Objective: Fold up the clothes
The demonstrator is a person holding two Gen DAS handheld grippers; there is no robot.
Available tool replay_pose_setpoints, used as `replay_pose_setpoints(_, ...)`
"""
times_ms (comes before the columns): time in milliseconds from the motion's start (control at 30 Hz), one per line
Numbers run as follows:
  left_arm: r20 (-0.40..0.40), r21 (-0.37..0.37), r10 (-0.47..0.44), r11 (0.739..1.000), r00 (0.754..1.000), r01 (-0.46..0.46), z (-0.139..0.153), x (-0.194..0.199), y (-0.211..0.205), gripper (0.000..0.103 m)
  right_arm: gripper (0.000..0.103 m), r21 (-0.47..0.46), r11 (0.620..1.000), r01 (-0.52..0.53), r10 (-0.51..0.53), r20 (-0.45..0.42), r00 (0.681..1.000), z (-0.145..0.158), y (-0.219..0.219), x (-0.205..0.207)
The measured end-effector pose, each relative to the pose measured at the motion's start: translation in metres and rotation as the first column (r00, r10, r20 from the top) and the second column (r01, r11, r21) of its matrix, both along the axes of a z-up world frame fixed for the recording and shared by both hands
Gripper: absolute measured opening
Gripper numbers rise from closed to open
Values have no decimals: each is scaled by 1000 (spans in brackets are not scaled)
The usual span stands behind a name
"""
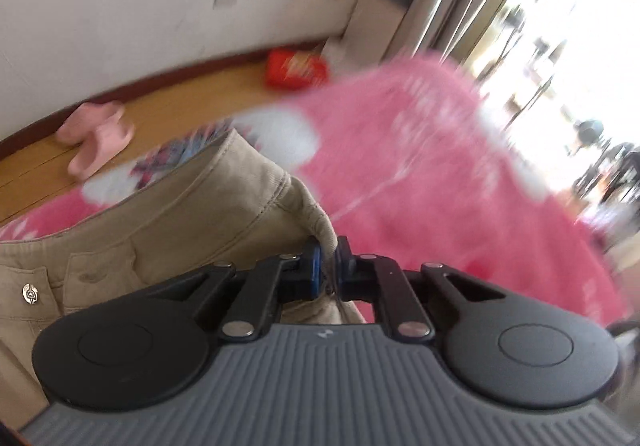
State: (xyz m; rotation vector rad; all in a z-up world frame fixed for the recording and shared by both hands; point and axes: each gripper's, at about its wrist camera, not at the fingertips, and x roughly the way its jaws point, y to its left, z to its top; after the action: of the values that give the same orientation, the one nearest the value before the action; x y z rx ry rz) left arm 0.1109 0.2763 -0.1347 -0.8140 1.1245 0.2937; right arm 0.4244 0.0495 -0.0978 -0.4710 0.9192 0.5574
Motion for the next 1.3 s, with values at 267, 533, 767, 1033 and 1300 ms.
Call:
replay_pose_setpoints(267,-20,9,104,995,994,-104,-15,5,20,13,6,-68,996,-64,79,244,967,29,36,4)
replay_pose_setpoints(533,-42,-41,59,997,997,-60,-30,-6,36,35,34,-62,996,56,-44,175,984,-22,43,20)
replay_pose_setpoints(767,-155,9,-83,996,984,85,0,-23,47,57,50,165,951,262,-293,213,932,123,-62,-60)
replay_pose_setpoints(1033,-193,157,-226,953,955,257,76,-15,45,59,56,76,743,665,-669,127,733,284,-263,-213)
replay_pose_setpoints(1300,-112,327,-389,854,914,404,159,48,-32,59,56,6,334,943,-943,19,334,275,-416,-371)
